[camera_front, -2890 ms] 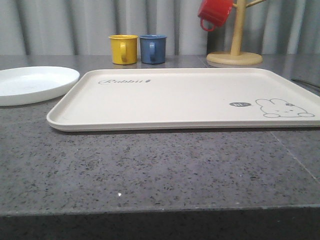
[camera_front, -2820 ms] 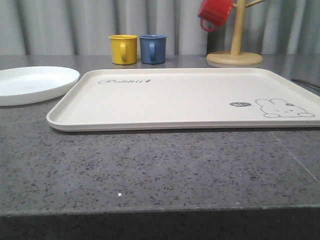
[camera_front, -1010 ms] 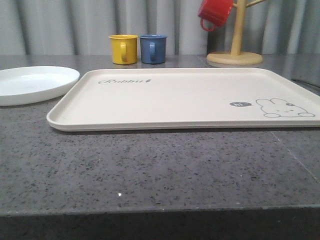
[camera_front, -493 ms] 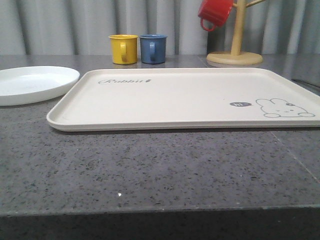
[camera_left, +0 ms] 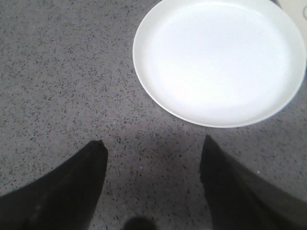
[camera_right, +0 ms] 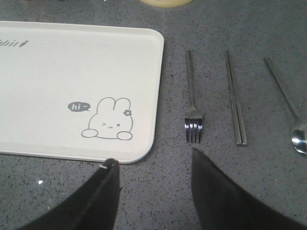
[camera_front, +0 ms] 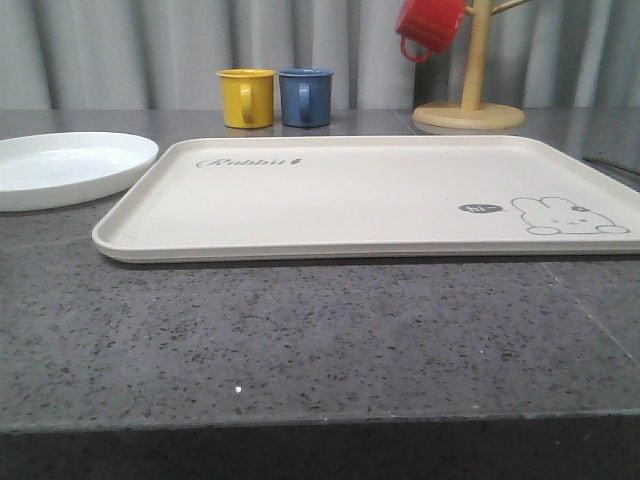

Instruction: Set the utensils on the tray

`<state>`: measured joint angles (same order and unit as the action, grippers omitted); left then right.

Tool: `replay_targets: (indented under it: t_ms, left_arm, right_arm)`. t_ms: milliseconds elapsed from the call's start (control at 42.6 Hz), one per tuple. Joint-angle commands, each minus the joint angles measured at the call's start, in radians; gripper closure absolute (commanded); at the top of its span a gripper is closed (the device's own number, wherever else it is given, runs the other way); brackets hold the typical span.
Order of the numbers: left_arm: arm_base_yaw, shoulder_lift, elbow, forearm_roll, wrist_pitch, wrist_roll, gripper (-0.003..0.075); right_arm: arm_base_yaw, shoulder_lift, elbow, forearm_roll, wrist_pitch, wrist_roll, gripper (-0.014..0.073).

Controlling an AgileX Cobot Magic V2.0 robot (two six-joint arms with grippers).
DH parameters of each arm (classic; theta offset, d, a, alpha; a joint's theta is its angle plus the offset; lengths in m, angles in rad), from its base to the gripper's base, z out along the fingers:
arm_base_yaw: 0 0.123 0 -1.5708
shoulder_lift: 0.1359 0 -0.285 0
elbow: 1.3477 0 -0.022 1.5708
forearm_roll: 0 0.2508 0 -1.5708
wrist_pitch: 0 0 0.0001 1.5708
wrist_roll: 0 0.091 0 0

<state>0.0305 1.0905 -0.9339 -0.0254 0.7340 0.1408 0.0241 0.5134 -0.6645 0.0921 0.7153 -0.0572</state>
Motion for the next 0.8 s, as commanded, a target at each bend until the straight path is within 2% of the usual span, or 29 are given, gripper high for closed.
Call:
replay_targets:
  t_ms: [0,47,211,352,493,775]
  left_arm:
    - [0.058,0.1,-0.103,-0.056,-0.023,-0.011,0.0293]
    - [0.091,0.151,-0.136,-0.114,-0.001,0.007,0.0293]
    - [0.18,0.32,-0.225,-0.43,0.033,0.234,0.0294]
    - [0.189,0.421,-0.265,-0.602,0.039,0.335,0.0294]
    - [0.189,0.49,-0.29,-0.658,0.011,0.34,0.0294]
    - [0.189,0.548,-0.301,-0.638,-0.03,0.342,0.0304]
  right_arm:
    - [-0.003,0.01,-0.034,0.006,-0.077,-0.004,0.0211]
    - [-0.003,0.01,-0.034,0.006,-0.077,-0.004,0.0211]
    - [-0.003,0.01,-0.034,0.006,-0.077,-0.004,0.0211]
    - [-0.003,0.01,-0.034,0.006,-0.077,-0.004,0.0211]
    - [-0.003,0.01,-0.034,0.006,-0.077,-0.004,0.0211]
    - [-0.003,0.01,-0.034,0.006,-0.077,-0.004,0.0211]
